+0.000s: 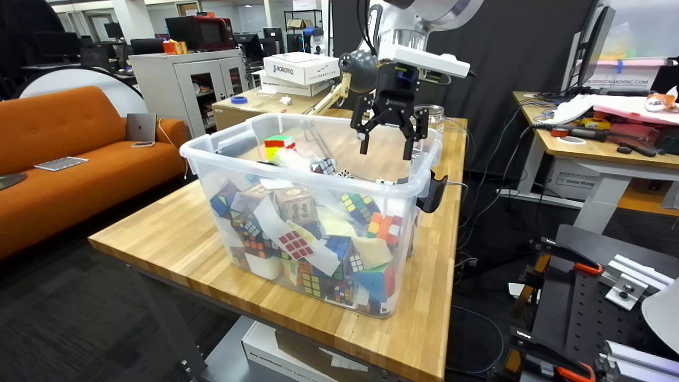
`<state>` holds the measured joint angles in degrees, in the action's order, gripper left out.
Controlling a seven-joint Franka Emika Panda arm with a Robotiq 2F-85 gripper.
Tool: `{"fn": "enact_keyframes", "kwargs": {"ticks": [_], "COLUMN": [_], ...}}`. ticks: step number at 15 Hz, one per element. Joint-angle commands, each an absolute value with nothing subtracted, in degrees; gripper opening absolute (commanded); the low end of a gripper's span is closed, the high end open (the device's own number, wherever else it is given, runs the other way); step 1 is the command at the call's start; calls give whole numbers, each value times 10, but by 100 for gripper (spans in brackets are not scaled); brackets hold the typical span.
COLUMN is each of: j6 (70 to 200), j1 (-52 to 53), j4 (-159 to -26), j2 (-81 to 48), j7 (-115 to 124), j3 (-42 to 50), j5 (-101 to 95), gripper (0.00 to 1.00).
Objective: Put the rubik's cube inside the storage box
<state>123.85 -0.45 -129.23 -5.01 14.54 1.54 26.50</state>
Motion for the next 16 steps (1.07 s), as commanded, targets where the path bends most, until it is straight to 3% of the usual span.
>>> {"fn": "enact_keyframes", "kwargs": {"ticks": [1,10,16], "j6": [1259,1289,1278], "j1": [-12,-92,-173], "j4": [-1329,-1413,-1434], "j2": [12,162,147], "j7": [99,174,284], "j3": [15,88,133], "j5": [295,283,235], "gripper": [100,100,100]}}
